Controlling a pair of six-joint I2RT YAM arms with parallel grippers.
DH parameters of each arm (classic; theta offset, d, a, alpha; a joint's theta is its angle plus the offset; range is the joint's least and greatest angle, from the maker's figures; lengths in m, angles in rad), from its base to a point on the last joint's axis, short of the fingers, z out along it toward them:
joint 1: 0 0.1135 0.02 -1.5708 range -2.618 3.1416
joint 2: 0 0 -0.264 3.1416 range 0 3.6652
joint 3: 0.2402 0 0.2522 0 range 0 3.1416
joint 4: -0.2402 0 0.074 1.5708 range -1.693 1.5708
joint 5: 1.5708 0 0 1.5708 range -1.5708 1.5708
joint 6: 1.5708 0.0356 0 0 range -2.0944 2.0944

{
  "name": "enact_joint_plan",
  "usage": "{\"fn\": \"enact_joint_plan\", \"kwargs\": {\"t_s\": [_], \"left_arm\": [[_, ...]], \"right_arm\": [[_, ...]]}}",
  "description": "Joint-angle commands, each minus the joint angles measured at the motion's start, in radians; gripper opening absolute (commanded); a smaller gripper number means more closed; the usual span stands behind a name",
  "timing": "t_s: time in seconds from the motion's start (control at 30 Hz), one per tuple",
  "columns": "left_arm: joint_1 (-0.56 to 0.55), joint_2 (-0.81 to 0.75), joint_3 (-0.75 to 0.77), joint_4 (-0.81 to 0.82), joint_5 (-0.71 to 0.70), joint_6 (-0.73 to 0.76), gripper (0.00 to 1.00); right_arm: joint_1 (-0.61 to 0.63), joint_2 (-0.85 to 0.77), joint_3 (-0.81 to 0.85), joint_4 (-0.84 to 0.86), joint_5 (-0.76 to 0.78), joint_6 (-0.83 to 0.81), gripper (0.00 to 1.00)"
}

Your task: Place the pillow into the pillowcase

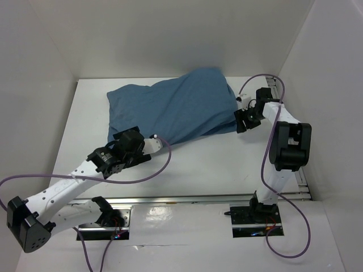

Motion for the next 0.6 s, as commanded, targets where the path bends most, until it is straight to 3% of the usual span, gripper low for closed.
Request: {"fn": "enact_joint_plan", "kwargs": {"t_s": [0.0, 0.2, 0.53, 0.57], "left_arm": [[0.022, -0.060, 0.022, -0.010, 0.008, -0.009, 1.00], [0.032, -0.070, 0.054, -0.045, 0.029, -0.018, 1.00], [0.085, -0.109, 0.045, -0.054, 0.011, -0.007, 1.00], [0.085, -0.109, 0.045, -0.054, 0.011, -0.007, 1.00]], "right_arm": [[0.008, 0.037, 0.011, 0.153, 0.078, 0.092, 0.64], [0.019, 0.068, -0.012, 0.288, 0.131, 0.151, 0.63], [0.037, 0.298, 0.138, 0.132, 0.080, 0.209, 0.56], [0.046, 0.298, 0.138, 0.132, 0.080, 0.209, 0.37]]}}
